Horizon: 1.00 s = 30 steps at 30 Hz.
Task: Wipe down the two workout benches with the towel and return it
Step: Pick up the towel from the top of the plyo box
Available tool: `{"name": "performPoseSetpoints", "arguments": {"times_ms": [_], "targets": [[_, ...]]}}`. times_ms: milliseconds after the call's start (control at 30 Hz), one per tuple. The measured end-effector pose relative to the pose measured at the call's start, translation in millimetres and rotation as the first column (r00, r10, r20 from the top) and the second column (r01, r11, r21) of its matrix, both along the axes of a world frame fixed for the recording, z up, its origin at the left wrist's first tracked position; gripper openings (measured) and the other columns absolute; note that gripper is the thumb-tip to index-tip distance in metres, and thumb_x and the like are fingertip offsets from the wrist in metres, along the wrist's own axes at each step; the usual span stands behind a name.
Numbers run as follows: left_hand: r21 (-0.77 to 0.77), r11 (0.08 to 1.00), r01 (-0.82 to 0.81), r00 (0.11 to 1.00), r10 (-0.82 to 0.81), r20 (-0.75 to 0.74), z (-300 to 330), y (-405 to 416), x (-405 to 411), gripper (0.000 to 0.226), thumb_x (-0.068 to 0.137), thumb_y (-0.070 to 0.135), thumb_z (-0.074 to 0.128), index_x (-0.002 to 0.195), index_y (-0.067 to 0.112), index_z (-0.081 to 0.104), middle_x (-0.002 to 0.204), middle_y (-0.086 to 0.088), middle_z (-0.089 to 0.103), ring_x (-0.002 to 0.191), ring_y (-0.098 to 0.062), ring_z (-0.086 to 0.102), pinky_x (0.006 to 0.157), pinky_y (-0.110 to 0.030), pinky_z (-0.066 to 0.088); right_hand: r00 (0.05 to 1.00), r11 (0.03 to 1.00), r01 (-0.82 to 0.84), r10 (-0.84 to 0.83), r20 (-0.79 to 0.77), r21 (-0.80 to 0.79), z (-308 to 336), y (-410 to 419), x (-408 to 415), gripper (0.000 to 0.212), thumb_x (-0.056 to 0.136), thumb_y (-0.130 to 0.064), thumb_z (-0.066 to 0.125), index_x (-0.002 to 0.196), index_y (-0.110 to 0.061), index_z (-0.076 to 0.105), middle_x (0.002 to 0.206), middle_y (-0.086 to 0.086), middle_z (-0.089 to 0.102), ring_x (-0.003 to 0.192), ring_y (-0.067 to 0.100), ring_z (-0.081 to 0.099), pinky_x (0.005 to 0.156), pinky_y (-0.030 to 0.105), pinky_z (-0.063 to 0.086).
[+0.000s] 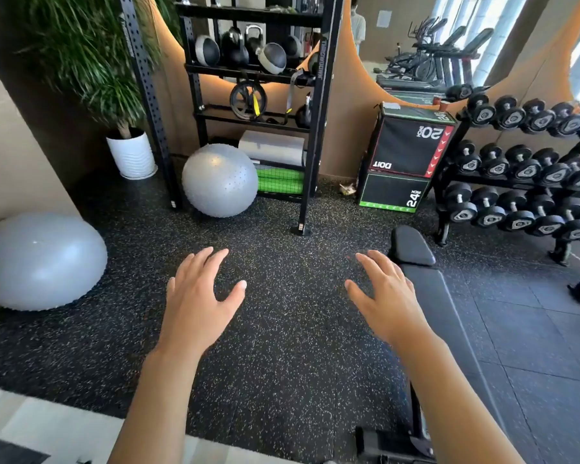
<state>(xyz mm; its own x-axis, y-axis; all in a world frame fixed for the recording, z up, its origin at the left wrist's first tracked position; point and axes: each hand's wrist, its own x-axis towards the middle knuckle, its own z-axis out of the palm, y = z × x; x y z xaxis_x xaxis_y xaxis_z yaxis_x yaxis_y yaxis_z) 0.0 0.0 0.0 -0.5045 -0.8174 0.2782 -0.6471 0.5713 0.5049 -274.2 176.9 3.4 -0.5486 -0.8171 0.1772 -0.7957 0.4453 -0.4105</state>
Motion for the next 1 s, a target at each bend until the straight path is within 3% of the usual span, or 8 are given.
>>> {"name": "performPoseSetpoints", "arguments": {"times_ms": [267,667,1000], "targets": [[0.005,0.998,0.062,0.998,-0.062,0.019,-15.7,-31.0,-97.5,0.064,0.098,0.056,0.052,0.156,0.033,0.038,0.165,0.007,0.031,0.155,-0.019,0.021,0.121,-0.062,0.026,0.999,0.999,0.039,-0.039,0.007,-0.035,-23.6,-21.6,-86.1,0.064,0.101,-0.06,0.046,0.158,-0.032,0.036,0.165,-0.009,0.031,0.153,0.017,0.024,0.121,0.055,0.028],[0.018,0.98,0.199,0.973,-0.2,0.113,-17.7,-81.7,-307.5,0.059,0.1,0.053,0.052,0.155,0.034,0.04,0.164,0.009,0.033,0.155,-0.018,0.022,0.123,-0.059,0.025,0.993,0.995,0.08,-0.084,0.087,0.056,-47.7,-72.2,-278.6,0.065,0.102,-0.06,0.046,0.158,-0.028,0.037,0.165,-0.007,0.032,0.152,0.02,0.026,0.118,0.054,0.03],[0.013,0.99,0.142,0.974,-0.142,0.179,-14.3,-123.4,-398.4,0.061,0.1,0.05,0.052,0.156,0.03,0.039,0.164,0.005,0.034,0.154,-0.019,0.024,0.124,-0.055,0.026,0.987,0.999,-0.025,0.017,0.158,0.047,-58.4,-135.6,-377.8,0.063,0.104,-0.054,0.05,0.158,-0.023,0.038,0.164,-0.001,0.035,0.15,0.027,0.03,0.119,0.055,0.032]]}}
